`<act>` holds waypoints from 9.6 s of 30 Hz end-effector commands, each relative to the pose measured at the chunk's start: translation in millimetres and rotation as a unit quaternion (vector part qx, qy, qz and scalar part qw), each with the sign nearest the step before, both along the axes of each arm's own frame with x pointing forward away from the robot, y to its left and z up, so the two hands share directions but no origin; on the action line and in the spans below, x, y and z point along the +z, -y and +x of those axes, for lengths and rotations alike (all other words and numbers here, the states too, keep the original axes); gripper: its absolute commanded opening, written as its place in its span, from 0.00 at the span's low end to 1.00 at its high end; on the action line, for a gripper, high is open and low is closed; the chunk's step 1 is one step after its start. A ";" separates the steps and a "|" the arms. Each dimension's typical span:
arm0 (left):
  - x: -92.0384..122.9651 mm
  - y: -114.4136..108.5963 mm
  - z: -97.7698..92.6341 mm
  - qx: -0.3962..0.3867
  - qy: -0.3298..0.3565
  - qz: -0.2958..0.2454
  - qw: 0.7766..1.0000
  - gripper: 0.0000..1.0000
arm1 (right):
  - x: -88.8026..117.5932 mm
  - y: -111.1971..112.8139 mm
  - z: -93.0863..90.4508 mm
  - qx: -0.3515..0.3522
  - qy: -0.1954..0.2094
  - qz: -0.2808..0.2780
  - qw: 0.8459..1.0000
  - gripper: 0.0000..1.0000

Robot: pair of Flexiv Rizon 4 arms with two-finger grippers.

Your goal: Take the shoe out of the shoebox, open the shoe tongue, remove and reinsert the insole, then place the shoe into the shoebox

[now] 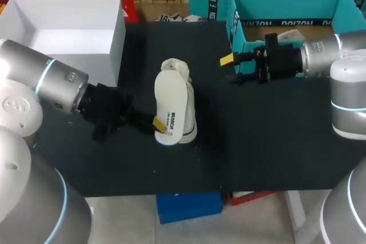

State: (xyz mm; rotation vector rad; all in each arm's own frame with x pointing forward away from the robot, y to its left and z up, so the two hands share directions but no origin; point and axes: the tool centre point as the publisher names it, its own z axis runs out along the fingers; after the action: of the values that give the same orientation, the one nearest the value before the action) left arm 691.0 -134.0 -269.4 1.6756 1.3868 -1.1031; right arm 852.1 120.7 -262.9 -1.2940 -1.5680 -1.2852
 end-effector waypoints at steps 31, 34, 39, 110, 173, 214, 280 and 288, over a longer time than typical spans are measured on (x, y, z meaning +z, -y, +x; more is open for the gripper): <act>-24.2 38.6 64.2 0.017 0.120 -0.054 0.991 0.00 | -0.7 -1.4 0.1 -0.001 0.000 0.000 1.000 1.00; -21.2 42.1 65.0 0.016 0.121 -0.055 0.991 0.00 | -0.7 -1.4 0.1 -0.001 0.000 0.000 1.000 1.00; -19.6 44.0 61.4 0.021 0.112 -0.056 0.992 0.00 | -0.7 -1.4 0.1 -0.001 0.000 0.000 1.000 1.00; -19.6 44.0 61.4 0.021 0.112 -0.056 0.992 0.00 | -15.8 -82.8 -8.8 0.062 -0.012 0.015 0.998 0.74; 42.9 25.3 68.8 0.081 0.046 0.253 0.963 1.00 | -18.9 -82.4 -4.2 0.066 -0.019 0.010 0.998 0.00; 72.9 67.7 68.9 0.100 0.093 0.477 0.868 1.00 | -18.9 -82.4 -4.2 0.066 -0.019 0.010 0.998 0.00; 74.3 49.9 228.3 0.123 0.113 0.484 0.859 1.00 | -18.9 -82.4 -4.2 0.066 -0.019 0.010 0.998 0.00; 67.9 49.3 252.4 0.127 0.112 0.480 0.861 1.00 | -18.9 -82.4 -4.2 0.066 -0.019 0.010 0.998 0.00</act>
State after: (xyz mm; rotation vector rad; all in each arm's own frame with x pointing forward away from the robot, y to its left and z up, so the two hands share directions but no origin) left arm 934.6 -181.7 -196.6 2.0624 2.0901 0.0303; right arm 847.0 202.0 -281.2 -1.1741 -1.5834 -1.1861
